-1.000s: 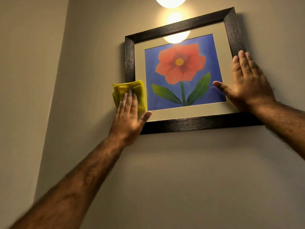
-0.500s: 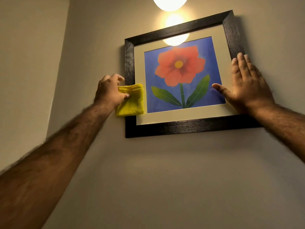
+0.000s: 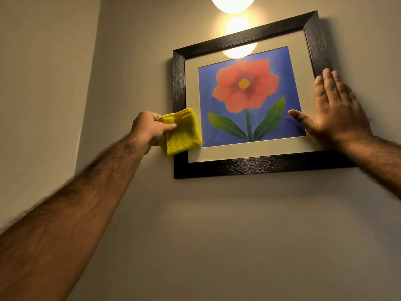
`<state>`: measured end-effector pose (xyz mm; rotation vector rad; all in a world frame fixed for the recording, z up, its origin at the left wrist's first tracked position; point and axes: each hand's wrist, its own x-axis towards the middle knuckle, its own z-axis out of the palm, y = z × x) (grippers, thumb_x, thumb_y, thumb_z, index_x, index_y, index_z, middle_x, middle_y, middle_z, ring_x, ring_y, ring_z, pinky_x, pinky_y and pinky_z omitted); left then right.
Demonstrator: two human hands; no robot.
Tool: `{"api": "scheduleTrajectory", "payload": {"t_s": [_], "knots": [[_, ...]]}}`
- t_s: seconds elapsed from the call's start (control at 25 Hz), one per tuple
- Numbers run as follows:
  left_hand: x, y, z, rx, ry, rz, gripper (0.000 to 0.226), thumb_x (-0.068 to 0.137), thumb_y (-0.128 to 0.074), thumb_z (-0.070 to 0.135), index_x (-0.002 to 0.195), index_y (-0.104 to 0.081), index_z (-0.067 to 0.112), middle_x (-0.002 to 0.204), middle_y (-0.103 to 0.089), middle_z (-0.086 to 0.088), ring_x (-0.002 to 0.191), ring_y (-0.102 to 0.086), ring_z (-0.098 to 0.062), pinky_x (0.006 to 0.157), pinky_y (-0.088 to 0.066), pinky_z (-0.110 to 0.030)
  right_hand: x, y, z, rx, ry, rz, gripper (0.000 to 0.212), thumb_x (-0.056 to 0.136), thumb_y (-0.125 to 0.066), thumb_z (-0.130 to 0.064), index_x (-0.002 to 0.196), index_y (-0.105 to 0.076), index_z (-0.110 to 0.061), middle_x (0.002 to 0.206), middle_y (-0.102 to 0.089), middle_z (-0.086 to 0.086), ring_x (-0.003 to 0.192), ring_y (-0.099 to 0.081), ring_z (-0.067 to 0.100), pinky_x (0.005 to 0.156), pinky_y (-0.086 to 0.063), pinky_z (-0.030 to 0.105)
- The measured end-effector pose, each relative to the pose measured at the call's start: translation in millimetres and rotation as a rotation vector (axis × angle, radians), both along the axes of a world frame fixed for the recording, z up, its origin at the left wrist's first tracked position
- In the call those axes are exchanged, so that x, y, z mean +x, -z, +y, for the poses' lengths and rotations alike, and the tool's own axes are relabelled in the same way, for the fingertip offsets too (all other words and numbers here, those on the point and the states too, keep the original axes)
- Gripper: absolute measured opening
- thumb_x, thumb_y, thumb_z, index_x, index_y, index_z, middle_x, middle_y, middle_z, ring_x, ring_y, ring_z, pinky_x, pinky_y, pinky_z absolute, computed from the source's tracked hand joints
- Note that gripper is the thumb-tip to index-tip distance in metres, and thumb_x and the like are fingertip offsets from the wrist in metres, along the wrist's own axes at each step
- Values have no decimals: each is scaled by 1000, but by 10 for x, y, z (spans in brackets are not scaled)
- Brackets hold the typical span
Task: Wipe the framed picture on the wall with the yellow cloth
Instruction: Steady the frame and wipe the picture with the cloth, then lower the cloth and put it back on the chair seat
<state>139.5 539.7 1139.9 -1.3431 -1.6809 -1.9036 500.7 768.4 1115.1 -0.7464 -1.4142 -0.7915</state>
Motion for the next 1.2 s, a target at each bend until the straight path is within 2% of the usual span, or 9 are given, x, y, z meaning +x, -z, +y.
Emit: {"api": "scheduleTrajectory", "payload": {"t_s": [0.16, 0.24, 0.36, 0.48, 0.6, 0.72, 0.88, 0.96, 1.2], "knots": [[-80, 134, -126, 77, 108, -94, 41, 76, -85, 20, 111, -68, 6, 109, -73, -13, 98, -72, -28, 66, -58, -37, -17, 48, -128, 22, -32, -12, 103, 91, -21, -79, 160, -12, -3, 171, -8, 17, 160, -9, 30, 129, -12, 47], [-129, 222, -240, 105, 112, -103, 37, 77, -85, 21, 107, -68, 9, 102, -73, -10, 91, -72, -24, 63, -58, -34, -236, 118, -388, 144, -55, -152, 96, 94, -25, -74, 160, -18, -4, 170, -14, 17, 159, -13, 31, 128, -17, 49], [-192, 368, -413, 140, 109, -105, 25, 78, -84, 22, 94, -66, 17, 92, -72, -2, 82, -70, -15, 59, -56, -29, -921, 294, -969, 245, -366, -380, 76, 95, -52, -59, 147, -49, -4, 153, -52, 17, 142, -50, 31, 115, -44, 44], [-257, 541, -588, 145, 122, -127, 22, 80, -83, 22, 95, -67, 17, 91, -72, -1, 82, -69, -14, 60, -57, -29, -1707, 503, -1652, -217, -953, -359, 68, 83, -74, -50, 138, -61, -12, 123, -72, 7, 104, -73, 22, 92, -60, 38], [-358, 752, -800, 147, 160, -173, 18, 81, -81, 22, 91, -66, 20, 92, -72, 0, 83, -70, -14, 58, -57, -28, -2322, 651, -1975, -762, -1251, -266, 65, 80, -78, -47, 131, -61, -11, 120, -72, 5, 108, -70, 20, 90, -60, 35], [-598, 1029, -1118, 102, 167, -238, 34, 82, -80, 23, 111, -67, 12, 100, -73, -3, 87, -70, -15, 64, -61, -33, -2765, 873, -2163, -1095, -1608, -174, 45, 86, -78, -24, 123, -63, -4, 118, -73, 15, 103, -75, 24, 83, -63, 33], [-1019, 1541, -1642, -15, 256, -284, 53, 85, -77, 19, 131, -54, 11, 112, -72, -2, 92, -73, -12, 65, -62, -31, -3254, 1268, -2360, -1342, -1740, -250, 43, 87, -76, -14, 127, -63, -4, 122, -73, 17, 109, -74, 29, 75, -65, 30], [-1287, 1874, -1950, -86, 227, -310, 51, 84, -78, 19, 131, -56, 16, 120, -72, 0, 103, -72, -15, 78, -62, -37, -3553, 1544, -2488, -1431, -1746, -318, 42, 87, -75, -12, 127, -64, -5, 125, -72, 18, 106, -75, 28, 74, -65, 29], [-1948, 3078, -2761, -186, -17, -420, 22, 75, -85, 15, 94, -74, 11, 82, -79, 0, 75, -76, -15, 65, -61, -29, -4426, 2560, -2918, -1675, -1713, -472, 46, 83, -79, -12, 127, -65, -4, 122, -75, 16, 90, -75, 24, 87, -63, 37]]}}
